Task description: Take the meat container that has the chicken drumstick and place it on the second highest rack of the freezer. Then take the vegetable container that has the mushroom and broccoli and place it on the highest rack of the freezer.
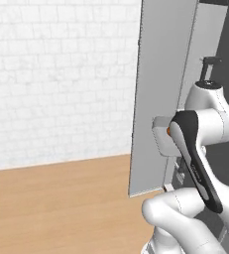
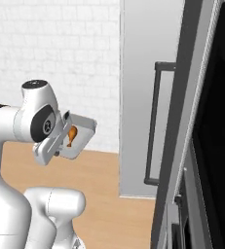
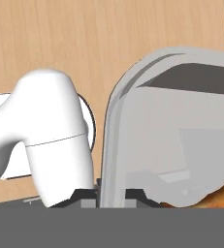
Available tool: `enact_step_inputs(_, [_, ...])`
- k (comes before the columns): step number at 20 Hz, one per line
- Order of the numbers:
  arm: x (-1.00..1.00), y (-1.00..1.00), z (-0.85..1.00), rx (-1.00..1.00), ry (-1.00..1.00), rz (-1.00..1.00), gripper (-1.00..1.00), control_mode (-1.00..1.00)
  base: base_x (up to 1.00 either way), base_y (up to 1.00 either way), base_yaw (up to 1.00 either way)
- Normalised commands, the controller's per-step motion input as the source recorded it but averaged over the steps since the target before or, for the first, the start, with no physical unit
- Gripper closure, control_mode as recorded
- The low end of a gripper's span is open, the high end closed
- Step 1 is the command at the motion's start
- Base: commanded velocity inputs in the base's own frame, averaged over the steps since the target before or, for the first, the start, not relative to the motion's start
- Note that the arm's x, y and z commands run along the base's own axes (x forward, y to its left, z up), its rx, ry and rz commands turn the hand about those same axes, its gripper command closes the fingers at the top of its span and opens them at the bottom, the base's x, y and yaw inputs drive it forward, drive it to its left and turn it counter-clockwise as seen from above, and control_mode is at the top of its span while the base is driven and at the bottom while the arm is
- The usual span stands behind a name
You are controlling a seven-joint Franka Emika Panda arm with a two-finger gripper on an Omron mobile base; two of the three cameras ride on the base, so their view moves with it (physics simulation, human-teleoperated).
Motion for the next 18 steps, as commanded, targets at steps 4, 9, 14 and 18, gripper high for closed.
enact_step_inputs(4, [0.00,0.00,0.00,0.00,0.00,0.00,1.00,1.00,0.72,0.37,-0.15])
enact_step_inputs(9, [0.00,0.00,0.00,0.00,0.00,0.00,1.00,1.00,0.58,0.37,-0.17])
enact_step_inputs(14, [0.00,0.00,0.00,0.00,0.00,0.00,1.00,1.00,0.45,0.10,-0.26])
enact_step_inputs(18, [0.00,0.00,0.00,0.00,0.00,0.00,1.00,1.00,0.51,0.06,-0.37])
